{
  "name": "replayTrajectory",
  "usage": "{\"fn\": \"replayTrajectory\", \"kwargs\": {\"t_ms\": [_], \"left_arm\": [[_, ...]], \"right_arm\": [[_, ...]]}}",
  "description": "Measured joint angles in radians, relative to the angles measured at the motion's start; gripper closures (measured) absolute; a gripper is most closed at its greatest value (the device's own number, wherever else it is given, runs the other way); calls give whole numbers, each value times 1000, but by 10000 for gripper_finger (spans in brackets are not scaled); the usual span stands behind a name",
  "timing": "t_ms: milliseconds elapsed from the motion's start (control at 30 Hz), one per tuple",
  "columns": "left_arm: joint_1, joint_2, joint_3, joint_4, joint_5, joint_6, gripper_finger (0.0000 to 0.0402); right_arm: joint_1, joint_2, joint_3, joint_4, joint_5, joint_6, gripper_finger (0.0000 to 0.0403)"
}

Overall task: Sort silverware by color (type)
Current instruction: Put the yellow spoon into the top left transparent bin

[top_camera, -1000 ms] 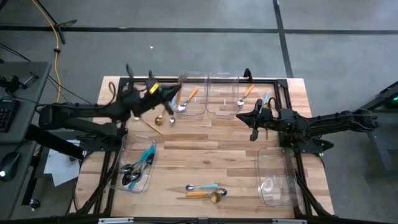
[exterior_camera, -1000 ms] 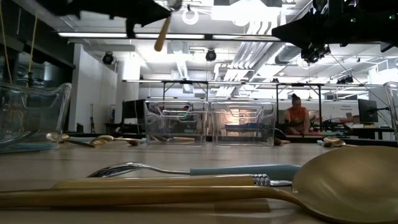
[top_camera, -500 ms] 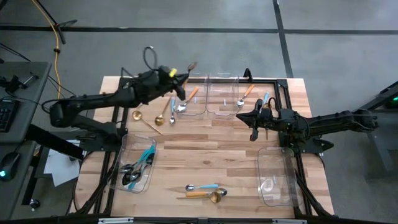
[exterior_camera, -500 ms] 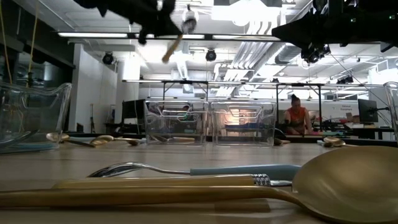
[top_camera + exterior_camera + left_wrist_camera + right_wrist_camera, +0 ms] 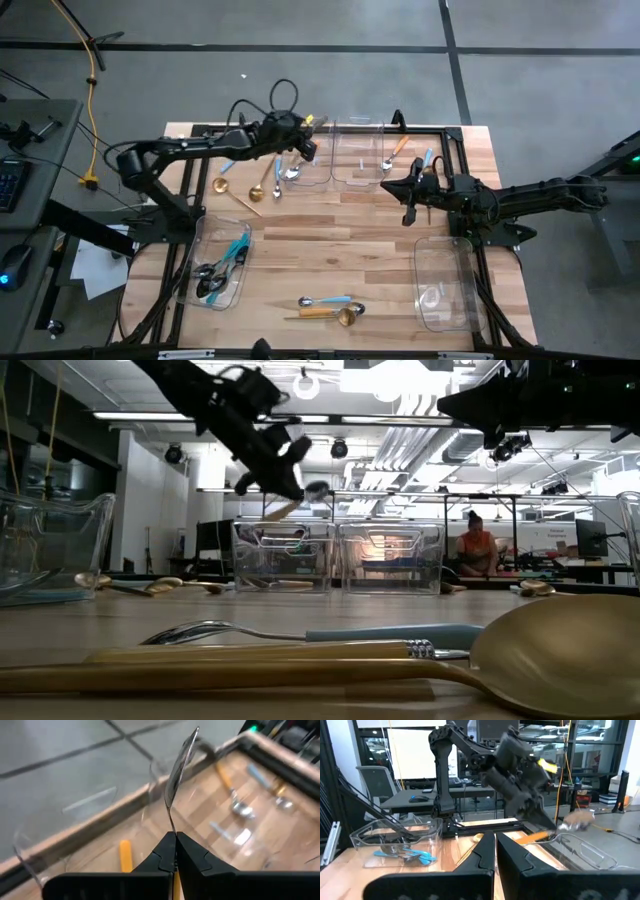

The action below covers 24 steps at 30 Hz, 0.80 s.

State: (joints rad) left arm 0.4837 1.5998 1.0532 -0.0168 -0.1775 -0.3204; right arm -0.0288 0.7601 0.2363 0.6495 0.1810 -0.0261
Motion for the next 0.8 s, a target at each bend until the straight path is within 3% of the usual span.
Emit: {"fn": "replayTrajectory", "kwargs": {"t_ms": [433,800], "left_arm": [[3,178,40,-33,-9,-1,402],[35,243,40,-50,-19,-19,402]], "right_arm": [[0,0,0,-2,0,-1,403],[0,0,0,-10,0,3,403]]}}
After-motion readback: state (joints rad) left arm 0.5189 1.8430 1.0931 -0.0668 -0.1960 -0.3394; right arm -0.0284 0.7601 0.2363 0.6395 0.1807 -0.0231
